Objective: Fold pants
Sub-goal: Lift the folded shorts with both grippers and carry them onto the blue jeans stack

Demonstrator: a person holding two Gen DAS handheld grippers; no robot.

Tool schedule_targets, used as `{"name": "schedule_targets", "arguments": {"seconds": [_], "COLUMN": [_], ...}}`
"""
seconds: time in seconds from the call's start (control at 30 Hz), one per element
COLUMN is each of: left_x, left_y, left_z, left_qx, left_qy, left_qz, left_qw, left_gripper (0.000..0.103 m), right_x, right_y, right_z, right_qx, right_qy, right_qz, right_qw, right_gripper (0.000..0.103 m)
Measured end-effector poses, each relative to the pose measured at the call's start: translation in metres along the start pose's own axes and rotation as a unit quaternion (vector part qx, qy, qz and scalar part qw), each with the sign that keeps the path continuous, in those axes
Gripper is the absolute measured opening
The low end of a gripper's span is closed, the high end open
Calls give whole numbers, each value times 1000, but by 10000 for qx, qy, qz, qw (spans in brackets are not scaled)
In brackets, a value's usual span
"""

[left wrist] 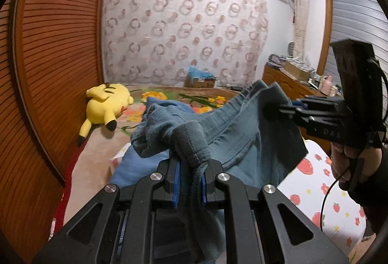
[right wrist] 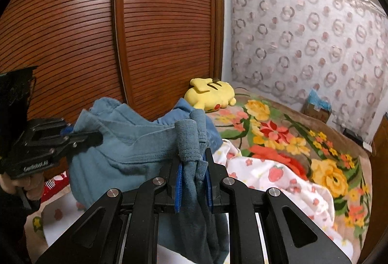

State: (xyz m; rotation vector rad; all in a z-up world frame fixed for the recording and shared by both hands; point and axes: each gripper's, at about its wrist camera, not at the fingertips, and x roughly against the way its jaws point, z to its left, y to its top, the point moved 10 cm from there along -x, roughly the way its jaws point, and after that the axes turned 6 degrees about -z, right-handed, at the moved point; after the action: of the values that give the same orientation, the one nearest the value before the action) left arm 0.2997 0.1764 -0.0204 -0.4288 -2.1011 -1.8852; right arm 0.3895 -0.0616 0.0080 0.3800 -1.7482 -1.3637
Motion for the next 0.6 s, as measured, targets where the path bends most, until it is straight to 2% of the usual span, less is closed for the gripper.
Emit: {"name": "schedule_targets", "arguments": {"seconds": [0.23,0.47,0.6], "left_x": [-3,-18,-13], "left_y": [-11,-27,-28], "left_z": [15,28,30], "left_qx": [169,276,447], "left_qy": [157,247,227], "left_qz": [26,278,141], "left_qw": [9997,9989,9986], "left_gripper": [14,14,14], "right_x": [-50,-90,-108], "right_y": [11,5,12], "right_z": [2,0,0], "right_qx": [271,282,327], "right_qy": [85,173,227], "right_qz": [151,400,497], "right_qw": [9995,9987,9980], "right_gripper": [15,15,15]}}
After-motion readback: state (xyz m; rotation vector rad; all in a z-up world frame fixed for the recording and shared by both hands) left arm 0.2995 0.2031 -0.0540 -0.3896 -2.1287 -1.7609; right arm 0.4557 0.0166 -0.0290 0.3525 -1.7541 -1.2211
